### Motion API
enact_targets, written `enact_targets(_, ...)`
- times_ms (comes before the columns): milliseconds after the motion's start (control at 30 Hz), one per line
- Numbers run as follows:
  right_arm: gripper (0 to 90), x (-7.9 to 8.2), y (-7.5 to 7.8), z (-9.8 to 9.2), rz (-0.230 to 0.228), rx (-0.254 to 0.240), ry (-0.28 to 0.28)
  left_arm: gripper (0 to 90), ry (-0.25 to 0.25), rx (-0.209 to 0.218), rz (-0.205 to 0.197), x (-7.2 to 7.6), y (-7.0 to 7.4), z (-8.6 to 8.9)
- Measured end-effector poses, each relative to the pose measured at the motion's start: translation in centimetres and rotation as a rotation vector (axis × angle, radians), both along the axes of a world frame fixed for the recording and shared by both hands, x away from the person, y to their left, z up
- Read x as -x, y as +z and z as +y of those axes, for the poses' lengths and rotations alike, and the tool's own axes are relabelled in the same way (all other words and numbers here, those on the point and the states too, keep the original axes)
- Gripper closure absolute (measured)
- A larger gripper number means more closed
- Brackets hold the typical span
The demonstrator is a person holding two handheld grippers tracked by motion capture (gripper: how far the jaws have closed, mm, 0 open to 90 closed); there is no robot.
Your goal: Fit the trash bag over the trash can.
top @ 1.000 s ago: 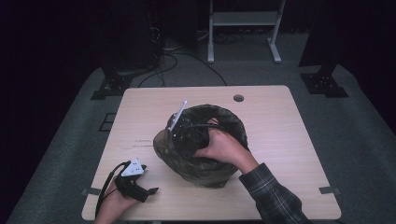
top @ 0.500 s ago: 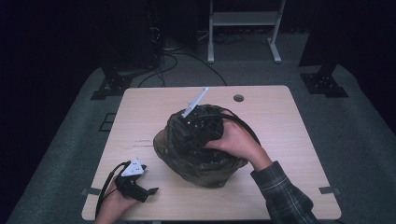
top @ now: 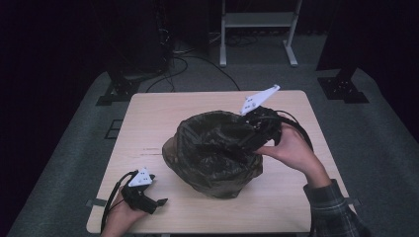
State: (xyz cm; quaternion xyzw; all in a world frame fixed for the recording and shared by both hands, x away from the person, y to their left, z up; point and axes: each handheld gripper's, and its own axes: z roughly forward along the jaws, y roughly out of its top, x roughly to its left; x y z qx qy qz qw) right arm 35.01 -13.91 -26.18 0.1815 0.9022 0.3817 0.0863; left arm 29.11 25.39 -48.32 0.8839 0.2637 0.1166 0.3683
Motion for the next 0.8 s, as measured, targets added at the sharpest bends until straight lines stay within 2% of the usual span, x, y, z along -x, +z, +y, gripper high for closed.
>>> enact_targets(433, 9.1, 2.3, -0.8, -7.3, -0.030, -0.090, -0.097, 0.0, 0.000, 0.000, 0.000, 0.0, 0.0, 0.0)
enact_targets(600, 9.2, 3.3, -2.3, -10.0, -0.039, -0.103, -0.142, 0.0, 0.000, 0.000, 0.000, 0.0, 0.0, 0.0)
enact_targets(800, 9.1, 4.2, -4.9, -12.1, -0.023, -0.112, -0.182, 0.0, 0.000, -0.001, 0.001, 0.0, 0.0, 0.0)
